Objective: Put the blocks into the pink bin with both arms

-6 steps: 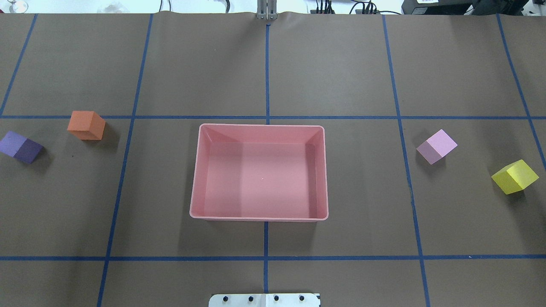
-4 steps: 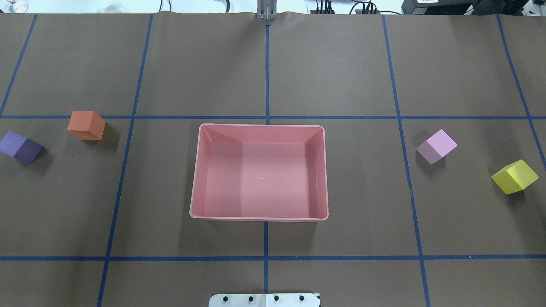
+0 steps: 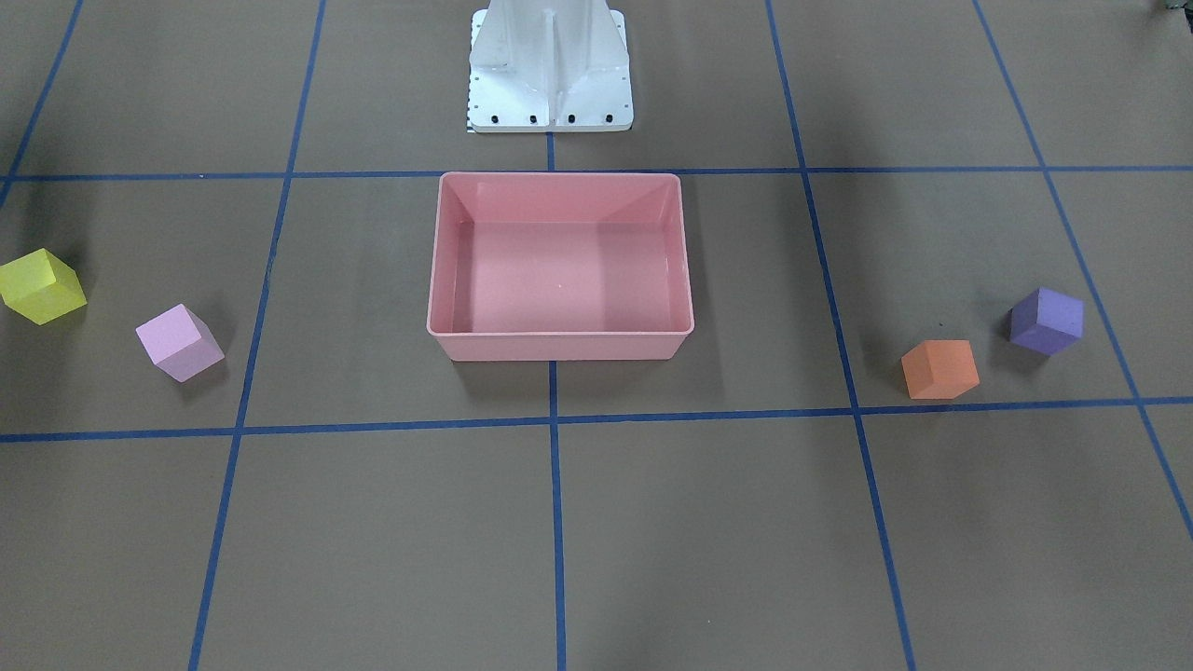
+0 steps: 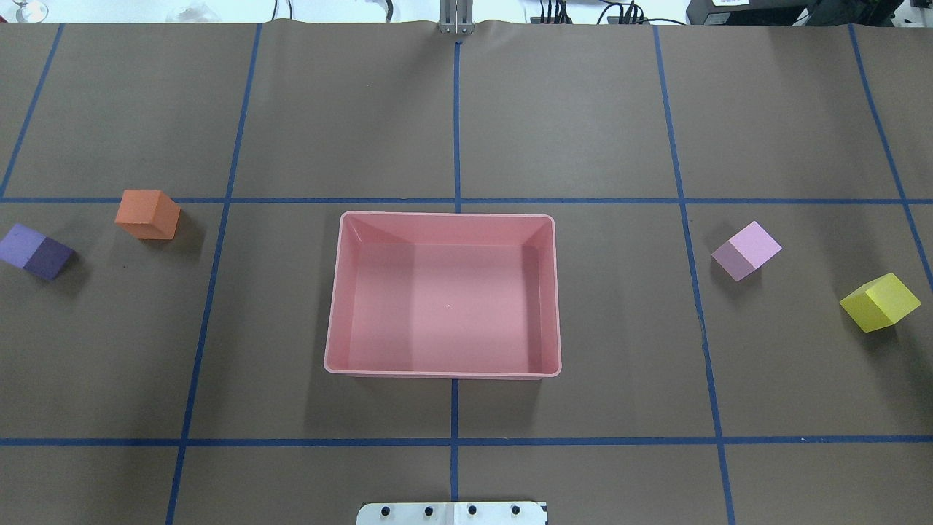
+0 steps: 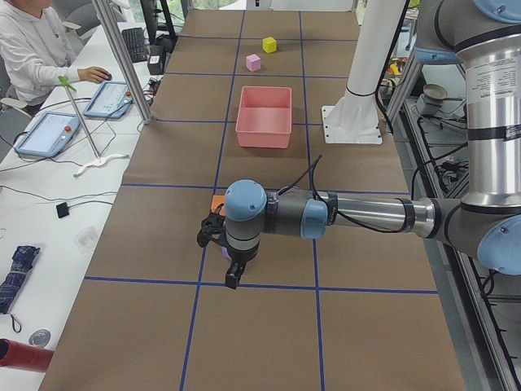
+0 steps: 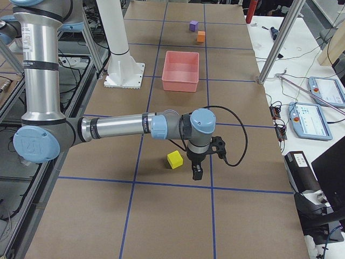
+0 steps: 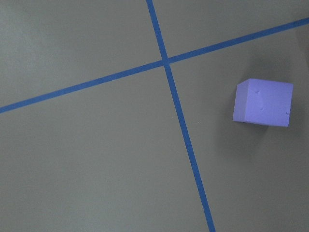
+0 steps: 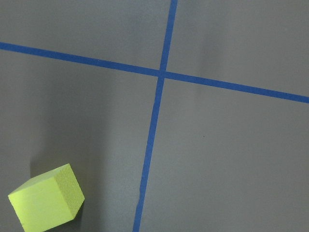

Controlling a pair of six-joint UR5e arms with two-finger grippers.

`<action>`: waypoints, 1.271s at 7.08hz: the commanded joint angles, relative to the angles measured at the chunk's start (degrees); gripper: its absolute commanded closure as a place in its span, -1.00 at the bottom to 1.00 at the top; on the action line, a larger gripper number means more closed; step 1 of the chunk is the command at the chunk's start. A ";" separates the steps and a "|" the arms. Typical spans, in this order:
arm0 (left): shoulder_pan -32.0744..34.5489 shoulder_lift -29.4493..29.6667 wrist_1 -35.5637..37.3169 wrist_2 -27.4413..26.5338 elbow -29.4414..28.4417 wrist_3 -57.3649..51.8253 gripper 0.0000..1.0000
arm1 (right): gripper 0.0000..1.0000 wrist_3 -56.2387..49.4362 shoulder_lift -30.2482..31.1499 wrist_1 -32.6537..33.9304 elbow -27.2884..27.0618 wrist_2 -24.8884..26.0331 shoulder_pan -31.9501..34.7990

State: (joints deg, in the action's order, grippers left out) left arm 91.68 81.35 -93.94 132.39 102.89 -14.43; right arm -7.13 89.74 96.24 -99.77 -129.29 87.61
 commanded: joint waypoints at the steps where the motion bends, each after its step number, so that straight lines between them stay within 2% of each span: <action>1: -0.01 2.39 -11.99 -0.20 -1.72 0.28 -1.00 | -0.99 0.19 -3.35 -5.06 0.10 0.10 -0.07; 2: -0.01 6.41 -13.19 0.41 -4.77 2.37 -1.00 | -0.99 0.19 -3.35 -7.71 0.19 0.10 -0.07; 4: -2.18 9.24 -14.34 5.49 -4.98 19.45 -1.00 | -0.99 0.10 -2.91 -13.33 1.59 -0.17 -0.33; 6: -11.21 9.70 -18.03 5.69 -5.33 26.15 -1.00 | -0.99 0.19 -2.82 -14.32 3.00 -0.17 -1.48; 7: -15.87 10.05 -21.52 5.08 -5.51 35.86 -1.00 | -0.99 0.27 -2.82 -14.32 3.01 -0.17 -1.82; 8: -20.53 10.05 -26.86 0.72 -5.86 45.18 -1.00 | -0.99 0.27 -2.82 -14.32 3.18 -0.17 -1.83; 9: -27.45 11.27 -28.39 -4.80 -6.12 52.24 -1.00 | -0.99 0.27 -2.82 -14.32 3.36 -0.17 -1.83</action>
State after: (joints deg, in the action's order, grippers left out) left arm 71.80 91.60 -119.03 133.28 97.10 28.13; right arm -6.86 86.92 81.95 -96.64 -129.46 85.84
